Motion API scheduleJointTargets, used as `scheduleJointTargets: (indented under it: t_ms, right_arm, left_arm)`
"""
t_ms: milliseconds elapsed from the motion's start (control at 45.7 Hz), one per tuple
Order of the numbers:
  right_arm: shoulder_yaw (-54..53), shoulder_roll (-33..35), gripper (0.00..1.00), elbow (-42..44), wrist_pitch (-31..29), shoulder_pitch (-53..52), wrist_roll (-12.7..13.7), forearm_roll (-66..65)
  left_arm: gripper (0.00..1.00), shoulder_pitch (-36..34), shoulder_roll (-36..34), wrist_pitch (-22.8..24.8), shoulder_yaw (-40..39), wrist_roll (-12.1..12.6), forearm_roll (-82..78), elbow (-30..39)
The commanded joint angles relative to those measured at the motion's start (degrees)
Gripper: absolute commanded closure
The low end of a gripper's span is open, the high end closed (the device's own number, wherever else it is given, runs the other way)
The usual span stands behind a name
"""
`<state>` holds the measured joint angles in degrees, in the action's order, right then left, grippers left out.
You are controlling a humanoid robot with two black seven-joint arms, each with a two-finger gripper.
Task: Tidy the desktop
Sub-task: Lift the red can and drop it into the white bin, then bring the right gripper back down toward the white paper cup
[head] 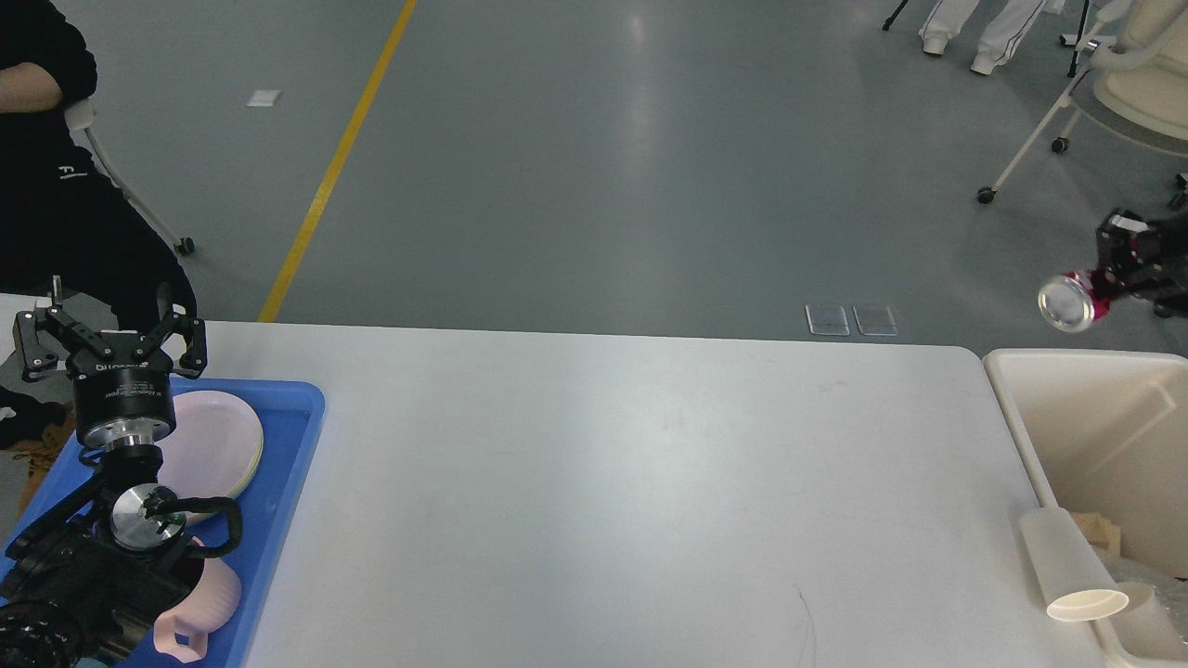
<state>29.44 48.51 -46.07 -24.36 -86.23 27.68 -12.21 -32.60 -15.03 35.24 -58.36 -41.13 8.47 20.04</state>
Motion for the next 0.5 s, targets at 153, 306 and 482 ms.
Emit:
scheduleJointTargets:
  t_ms: [153,306,482]
  right_arm:
    - [0.4,-4.2,1.0,13.7,7.2,19.2,0.0,-0.1]
    - [0.2,-8.2,0.37,21.0,11.1,25.9,-0.3,-0.1]
    - [0.5,-12.6,0.0,24.4,20.4,31.7,-0.3,-0.1]
  left_arm:
    - [0.04,0.0,0.0,0.1,0.0,0.0,0.0,0.0]
    - [0.04,0.0,0.0,0.0,0.0,0.0,0.0,0.0]
    - [0.04,0.0,0.0,0.0,0.0,0.0,0.0,0.0]
